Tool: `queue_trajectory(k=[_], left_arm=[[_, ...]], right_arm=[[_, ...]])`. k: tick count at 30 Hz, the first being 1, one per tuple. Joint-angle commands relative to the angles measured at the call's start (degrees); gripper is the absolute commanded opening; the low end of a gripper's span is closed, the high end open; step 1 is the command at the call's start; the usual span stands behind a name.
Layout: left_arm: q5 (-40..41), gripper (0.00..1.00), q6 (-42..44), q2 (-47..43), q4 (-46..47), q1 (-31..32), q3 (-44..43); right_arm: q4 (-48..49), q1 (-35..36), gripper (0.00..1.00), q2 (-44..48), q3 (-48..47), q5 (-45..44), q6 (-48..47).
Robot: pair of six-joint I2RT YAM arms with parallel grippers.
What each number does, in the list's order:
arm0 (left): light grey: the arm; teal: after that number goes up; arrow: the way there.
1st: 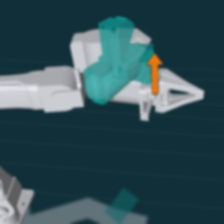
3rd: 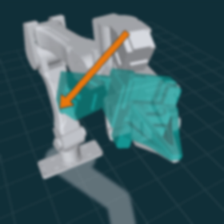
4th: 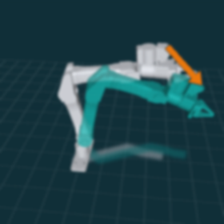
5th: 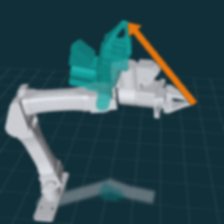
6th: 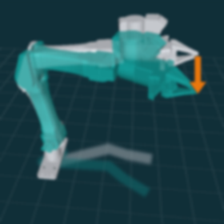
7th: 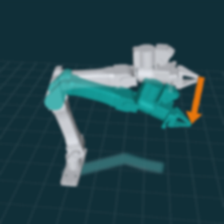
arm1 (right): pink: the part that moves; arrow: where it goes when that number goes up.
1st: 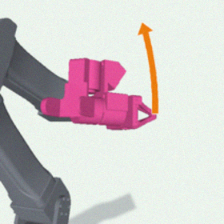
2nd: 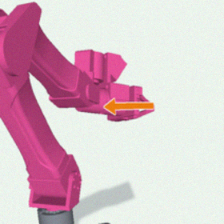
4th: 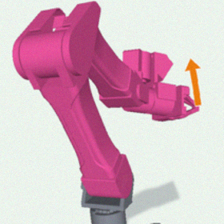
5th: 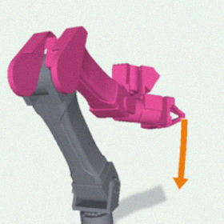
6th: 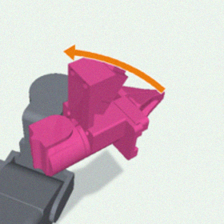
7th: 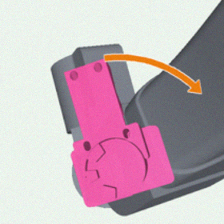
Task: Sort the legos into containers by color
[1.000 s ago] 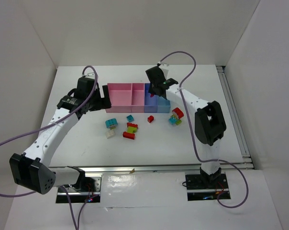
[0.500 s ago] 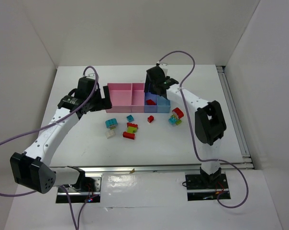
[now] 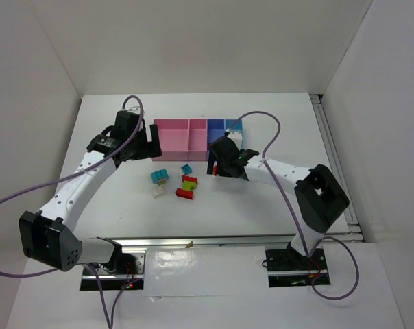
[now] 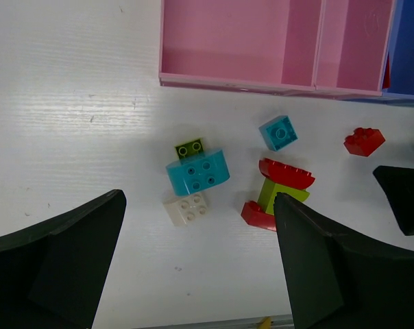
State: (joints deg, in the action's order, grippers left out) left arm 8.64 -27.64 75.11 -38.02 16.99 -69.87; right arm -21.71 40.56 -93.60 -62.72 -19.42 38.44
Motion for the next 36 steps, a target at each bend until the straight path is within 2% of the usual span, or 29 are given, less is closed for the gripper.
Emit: queue_trajectory(k=[1,8,15,19,20,22,27,30,34,36], left_arm=[[-0.8,1.00,-0.3,0.7,0.1,-0.3,-2.9],[-0.2,1.00,1.4,2.3,0.1,-0.3,-3.4],[-0.2,1.00,2.5,4.0,0.7,-0.3,-4.6],[-0.2,1.00,2.5,4.0,0.7,-0.3,-5.7],[-0.2,1.00,2.5,4.5,0.1,-0.3,-5.7],[-0.8,1.00,2.5,4.5,0.1,-0.3,-6.3],[-1.3,1.00,1.4,5.0,-1.6,-0.3,-8.2],[-1.9,1.00,0.4,6.4,-3.0,0.5,-8.2],[-0.2,1.00,-2.5,6.4,-3.0,4.1,-4.3],[-2.7,1.00,-3.9,6.4,-3.0,5.3,-2.0]], right_arm=[[6.3,1.1,0.89,-3.3,0.1,-1.1,3.8],[9.1,1.1,0.85,-11.7,-3.8,-3.5,4.0],[7.1,1.1,0.70,-15.8,-8.2,-5.1,3.4],[5.6,1.1,0.35,-15.8,-8.7,-5.1,4.0],[4.7,1.1,0.22,-15.8,-9.8,-5.1,4.5],[1.3,1.7,0.16,-14.3,-10.3,-4.6,4.5],[-5.9,2.3,0.14,-4.5,-10.9,-7.0,4.5],[-9.9,1.2,0.14,-2.0,-14.7,-8.2,2.4],[-11.2,-3.9,0.16,-4.9,-21.2,-7.5,-1.0],[-10.5,-5.7,0.16,-7.5,-26.1,-5.5,-3.4]])
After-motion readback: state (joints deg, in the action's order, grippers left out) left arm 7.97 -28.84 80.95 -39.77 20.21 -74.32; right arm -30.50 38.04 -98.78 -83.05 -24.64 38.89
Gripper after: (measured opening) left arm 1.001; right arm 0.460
